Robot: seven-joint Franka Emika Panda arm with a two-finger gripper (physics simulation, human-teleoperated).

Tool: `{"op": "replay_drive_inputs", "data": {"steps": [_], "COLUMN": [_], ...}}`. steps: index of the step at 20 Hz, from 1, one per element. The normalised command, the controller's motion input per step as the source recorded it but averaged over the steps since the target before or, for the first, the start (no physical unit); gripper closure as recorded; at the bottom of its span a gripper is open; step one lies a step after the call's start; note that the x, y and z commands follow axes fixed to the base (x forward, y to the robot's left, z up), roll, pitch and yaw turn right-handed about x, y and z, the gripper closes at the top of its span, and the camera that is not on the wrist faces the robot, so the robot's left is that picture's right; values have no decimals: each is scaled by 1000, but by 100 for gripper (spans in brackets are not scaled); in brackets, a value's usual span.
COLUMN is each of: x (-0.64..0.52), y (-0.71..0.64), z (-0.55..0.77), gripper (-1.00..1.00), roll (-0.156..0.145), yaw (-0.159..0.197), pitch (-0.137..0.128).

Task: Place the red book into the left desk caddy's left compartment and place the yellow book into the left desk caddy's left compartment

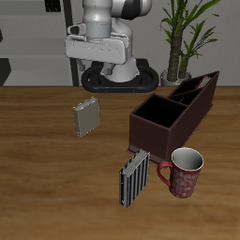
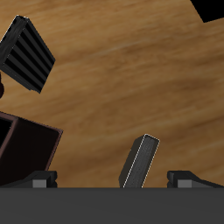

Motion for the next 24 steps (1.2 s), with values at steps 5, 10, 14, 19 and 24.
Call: {"op": "replay_drive_inputs", "data": {"steps": [5, 10, 14, 19, 24], "x": [-88, -211, -17, 216, 192], "y": [-17, -211, -339, -194, -183], "z": [-291, -58, 40, -66, -79], "gripper": [-100, -100, -100, -100, -100], "roll": [-4, -24, -5, 12, -11], "yaw": [-31, -67, -64, -71, -80], "pitch": [-14, -12, 26, 94, 92]}}
